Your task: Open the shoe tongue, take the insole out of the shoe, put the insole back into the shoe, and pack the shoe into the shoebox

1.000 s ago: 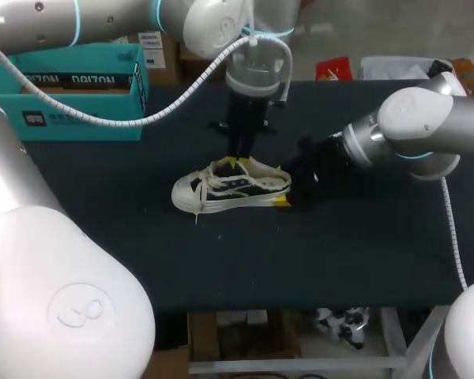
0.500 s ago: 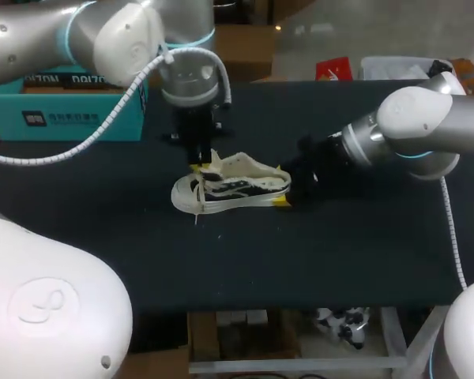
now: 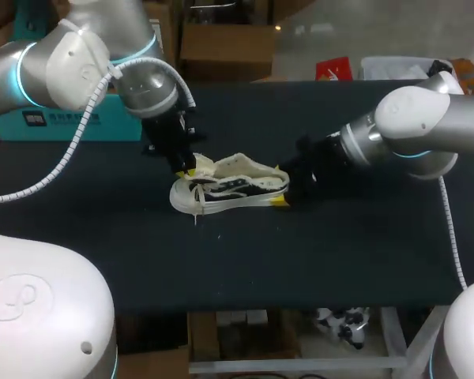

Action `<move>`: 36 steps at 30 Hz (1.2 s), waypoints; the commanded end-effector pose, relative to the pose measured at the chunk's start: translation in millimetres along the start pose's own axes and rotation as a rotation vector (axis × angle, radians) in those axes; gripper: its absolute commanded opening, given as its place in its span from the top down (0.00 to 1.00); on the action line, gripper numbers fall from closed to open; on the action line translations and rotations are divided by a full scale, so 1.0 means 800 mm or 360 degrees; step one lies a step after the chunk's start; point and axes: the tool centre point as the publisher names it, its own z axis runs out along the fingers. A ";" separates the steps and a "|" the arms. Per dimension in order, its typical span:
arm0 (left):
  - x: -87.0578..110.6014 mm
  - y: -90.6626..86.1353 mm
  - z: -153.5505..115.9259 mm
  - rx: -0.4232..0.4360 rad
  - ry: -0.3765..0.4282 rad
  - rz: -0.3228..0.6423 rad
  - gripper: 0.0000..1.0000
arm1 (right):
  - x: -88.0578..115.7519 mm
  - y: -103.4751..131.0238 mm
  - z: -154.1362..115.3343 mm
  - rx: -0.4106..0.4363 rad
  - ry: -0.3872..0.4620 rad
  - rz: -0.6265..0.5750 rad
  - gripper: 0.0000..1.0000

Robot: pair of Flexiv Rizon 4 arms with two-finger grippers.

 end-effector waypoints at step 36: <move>0.135 -0.024 -0.063 -0.0188 -0.0029 0.1872 1.00 | -0.004 -0.007 0.003 -0.0006 0.0003 -0.0001 1.00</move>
